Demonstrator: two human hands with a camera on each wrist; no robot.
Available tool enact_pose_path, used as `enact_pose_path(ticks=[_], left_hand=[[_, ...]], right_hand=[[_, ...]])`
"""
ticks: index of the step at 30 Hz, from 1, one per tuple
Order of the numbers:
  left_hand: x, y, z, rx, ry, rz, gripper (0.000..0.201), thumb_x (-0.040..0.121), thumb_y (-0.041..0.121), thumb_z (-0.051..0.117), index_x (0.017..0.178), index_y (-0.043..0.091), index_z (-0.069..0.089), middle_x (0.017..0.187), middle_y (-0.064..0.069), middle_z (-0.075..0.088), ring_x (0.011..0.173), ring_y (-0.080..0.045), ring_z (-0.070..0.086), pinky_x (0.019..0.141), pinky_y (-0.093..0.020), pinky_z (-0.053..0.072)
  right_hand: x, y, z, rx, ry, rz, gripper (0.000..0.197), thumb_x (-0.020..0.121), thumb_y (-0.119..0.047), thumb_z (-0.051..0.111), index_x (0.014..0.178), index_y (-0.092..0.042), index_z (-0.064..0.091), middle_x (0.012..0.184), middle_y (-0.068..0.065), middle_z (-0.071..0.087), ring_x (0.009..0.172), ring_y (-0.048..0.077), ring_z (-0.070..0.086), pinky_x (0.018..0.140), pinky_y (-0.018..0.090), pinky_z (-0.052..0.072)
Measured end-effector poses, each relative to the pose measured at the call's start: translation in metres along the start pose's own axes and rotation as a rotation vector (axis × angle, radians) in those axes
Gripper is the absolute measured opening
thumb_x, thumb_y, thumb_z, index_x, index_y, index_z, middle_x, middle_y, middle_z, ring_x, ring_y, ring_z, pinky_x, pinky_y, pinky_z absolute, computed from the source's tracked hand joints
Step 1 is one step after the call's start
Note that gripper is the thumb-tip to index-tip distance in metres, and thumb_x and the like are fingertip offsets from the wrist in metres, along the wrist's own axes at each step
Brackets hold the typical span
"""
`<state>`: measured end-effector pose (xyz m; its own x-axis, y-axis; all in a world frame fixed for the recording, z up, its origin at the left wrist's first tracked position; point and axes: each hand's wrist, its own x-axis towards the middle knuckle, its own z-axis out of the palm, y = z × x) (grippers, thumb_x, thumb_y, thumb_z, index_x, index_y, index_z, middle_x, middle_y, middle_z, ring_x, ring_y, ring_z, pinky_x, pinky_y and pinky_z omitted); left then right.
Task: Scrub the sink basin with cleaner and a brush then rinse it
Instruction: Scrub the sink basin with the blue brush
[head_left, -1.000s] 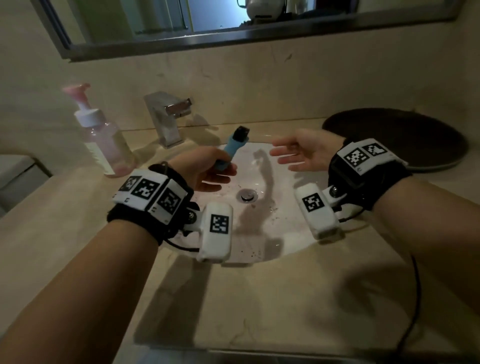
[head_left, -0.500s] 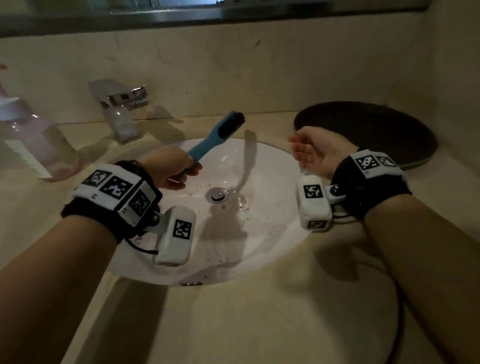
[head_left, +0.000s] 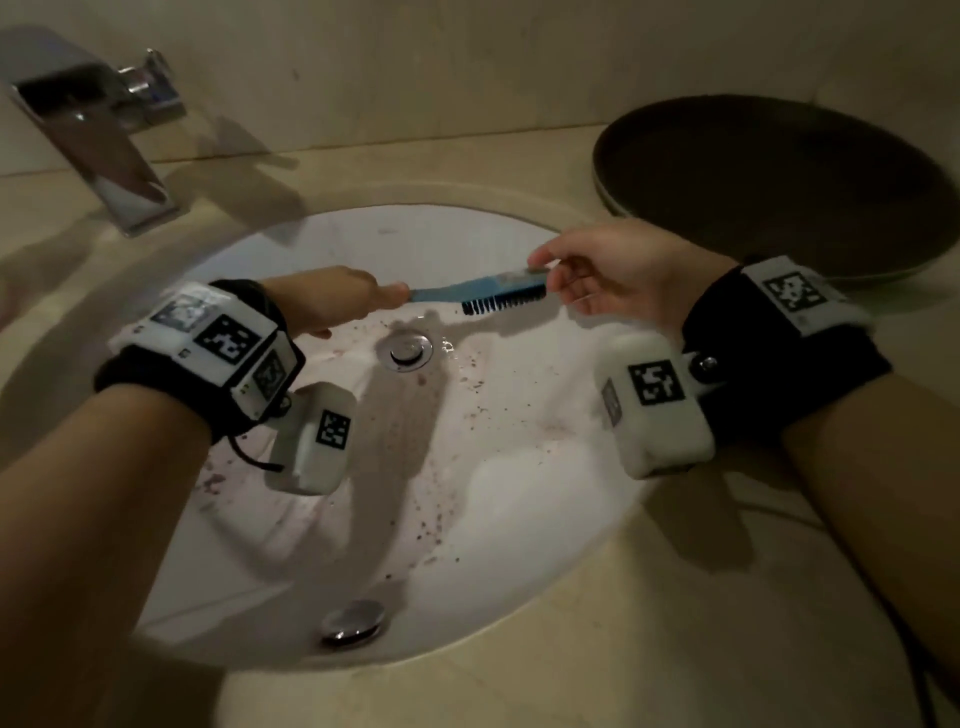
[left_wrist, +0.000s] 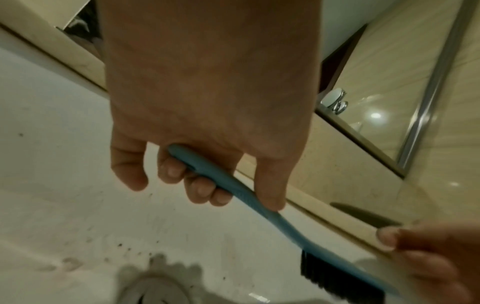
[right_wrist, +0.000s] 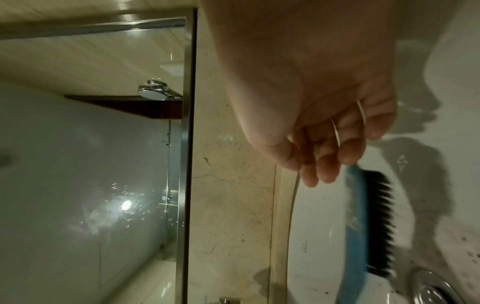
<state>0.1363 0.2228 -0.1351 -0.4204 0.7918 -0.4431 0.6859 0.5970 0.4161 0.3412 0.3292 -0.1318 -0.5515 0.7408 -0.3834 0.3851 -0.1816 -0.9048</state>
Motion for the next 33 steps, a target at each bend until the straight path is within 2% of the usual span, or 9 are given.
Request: enact_pose_path(ticks=[3, 10, 12, 15, 20, 23, 28, 31, 33], left_hand=[[0.013, -0.01, 0.003, 0.166, -0.024, 0.056, 0.031, 0.096, 0.04, 0.046, 0.093, 0.009, 0.05, 0.091, -0.007, 0.048, 0.089, -0.022, 0.042, 0.075, -0.028, 0.028], [0.028, -0.016, 0.015, 0.239, -0.214, 0.205, 0.023, 0.086, 0.031, 0.065, 0.069, 0.022, 0.053, 0.064, 0.003, 0.05, 0.062, -0.015, 0.045, 0.058, -0.02, 0.036], [0.033, -0.014, 0.024, 0.258, -0.213, 0.181, 0.019, 0.086, 0.035, 0.064, 0.073, 0.022, 0.058, 0.062, 0.003, 0.054, 0.059, -0.013, 0.047, 0.058, -0.021, 0.038], [0.045, -0.014, 0.032, 0.33, -0.07, 0.085, 0.026, 0.095, 0.035, 0.048, 0.084, 0.015, 0.059, 0.076, -0.004, 0.057, 0.072, -0.018, 0.049, 0.069, -0.025, 0.036], [0.049, -0.017, 0.027, 0.399, -0.098, -0.028, 0.029, 0.096, 0.016, 0.044, 0.071, 0.006, 0.053, 0.061, -0.006, 0.047, 0.051, -0.016, 0.041, 0.049, -0.023, 0.033], [0.047, -0.014, 0.032, 0.416, -0.175, 0.072, 0.021, 0.1, 0.024, 0.041, 0.093, 0.008, 0.054, 0.072, -0.007, 0.047, 0.058, -0.017, 0.04, 0.055, -0.023, 0.034], [0.051, 0.0, 0.038, 0.375, -0.277, 0.153, 0.042, 0.098, 0.035, 0.042, 0.065, 0.012, 0.054, 0.06, -0.002, 0.046, 0.053, -0.015, 0.037, 0.055, -0.024, 0.034], [0.055, 0.005, 0.043, 0.426, -0.204, 0.117, 0.039, 0.098, 0.034, 0.041, 0.069, 0.01, 0.052, 0.066, -0.005, 0.048, 0.056, -0.018, 0.039, 0.057, -0.025, 0.034], [0.058, 0.004, 0.042, 0.446, -0.071, 0.051, 0.037, 0.1, 0.033, 0.038, 0.071, 0.012, 0.049, 0.078, -0.008, 0.049, 0.067, -0.022, 0.044, 0.067, -0.028, 0.038]], right_hand=[[0.003, 0.0, 0.004, -0.071, 0.066, 0.013, 0.017, 0.094, -0.021, 0.049, 0.089, -0.016, 0.064, 0.067, -0.001, 0.056, 0.059, 0.008, 0.048, 0.061, 0.02, 0.039], [0.006, 0.001, 0.003, -0.065, 0.065, 0.012, 0.017, 0.094, -0.022, 0.048, 0.087, -0.019, 0.063, 0.068, -0.003, 0.056, 0.061, 0.008, 0.049, 0.061, 0.021, 0.039], [0.006, 0.0, 0.002, -0.067, 0.059, 0.014, 0.017, 0.094, -0.022, 0.048, 0.088, -0.019, 0.063, 0.069, -0.002, 0.056, 0.062, 0.008, 0.049, 0.062, 0.021, 0.039], [0.006, 0.001, 0.002, -0.064, 0.055, 0.016, 0.018, 0.094, -0.022, 0.048, 0.087, -0.019, 0.064, 0.063, -0.004, 0.053, 0.061, 0.008, 0.048, 0.061, 0.021, 0.04], [0.0, -0.001, 0.004, -0.069, 0.063, 0.022, 0.017, 0.094, -0.022, 0.048, 0.088, -0.018, 0.063, 0.062, -0.005, 0.05, 0.062, 0.009, 0.048, 0.064, 0.021, 0.041], [-0.001, -0.001, 0.005, -0.062, 0.058, 0.022, 0.016, 0.093, -0.023, 0.049, 0.088, -0.019, 0.064, 0.058, -0.007, 0.052, 0.062, 0.007, 0.048, 0.066, 0.021, 0.04], [0.004, 0.0, 0.004, -0.052, 0.053, 0.027, 0.017, 0.092, -0.023, 0.05, 0.084, -0.02, 0.065, 0.046, -0.011, 0.053, 0.058, 0.006, 0.048, 0.064, 0.02, 0.04], [0.005, 0.0, 0.004, -0.051, 0.051, 0.03, 0.018, 0.093, -0.023, 0.049, 0.084, -0.02, 0.065, 0.046, -0.011, 0.052, 0.058, 0.006, 0.048, 0.065, 0.02, 0.039], [0.004, -0.001, 0.005, -0.056, 0.05, 0.031, 0.019, 0.093, -0.023, 0.048, 0.085, -0.02, 0.065, 0.046, -0.011, 0.052, 0.059, 0.007, 0.047, 0.066, 0.021, 0.04]])
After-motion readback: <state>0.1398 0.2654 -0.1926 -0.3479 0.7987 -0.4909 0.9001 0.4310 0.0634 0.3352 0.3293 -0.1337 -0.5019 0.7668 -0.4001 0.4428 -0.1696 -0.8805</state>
